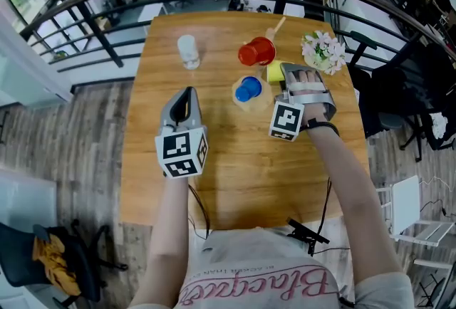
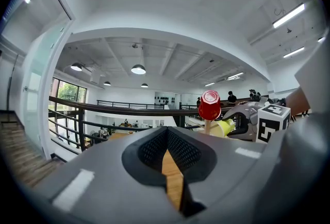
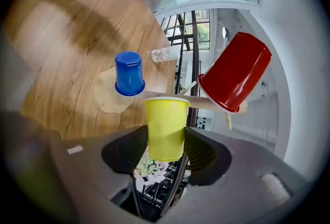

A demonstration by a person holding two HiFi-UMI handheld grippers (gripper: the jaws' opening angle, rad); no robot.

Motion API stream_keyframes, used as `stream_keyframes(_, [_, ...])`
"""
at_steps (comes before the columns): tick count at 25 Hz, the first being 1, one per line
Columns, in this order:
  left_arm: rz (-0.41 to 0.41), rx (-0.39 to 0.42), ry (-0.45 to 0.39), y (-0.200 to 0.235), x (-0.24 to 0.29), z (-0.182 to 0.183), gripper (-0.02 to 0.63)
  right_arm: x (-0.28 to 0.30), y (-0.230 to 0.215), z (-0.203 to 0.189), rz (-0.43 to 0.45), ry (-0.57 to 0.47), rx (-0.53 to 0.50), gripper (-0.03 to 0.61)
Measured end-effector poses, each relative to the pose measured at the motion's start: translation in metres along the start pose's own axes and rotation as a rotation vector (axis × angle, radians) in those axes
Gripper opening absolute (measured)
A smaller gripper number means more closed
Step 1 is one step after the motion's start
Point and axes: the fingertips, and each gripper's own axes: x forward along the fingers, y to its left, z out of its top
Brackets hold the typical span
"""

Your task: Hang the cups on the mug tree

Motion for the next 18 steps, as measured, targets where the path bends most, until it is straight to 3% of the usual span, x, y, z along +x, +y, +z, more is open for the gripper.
stream_keyframes(8, [-0.015, -0.005, 0.002, -0.005, -0.001, -0.004, 0.017, -0.004, 0.008, 0.005, -0.032, 0.005, -0.209, 0.215])
stream_keyframes(15, [-0.044, 0.010, 0.001, -0.014, -0.004, -0.004, 0.017, -0.005, 0.005, 0.004, -0.037, 0.010, -0.190, 0.223])
stream_keyframes(18, [-0.056, 0.022, 0.001, -0.017, -0.007, -0.003, 0.017, -0.012, -0.001, 0.003, -0.056, 0.006, -0.149, 0.257])
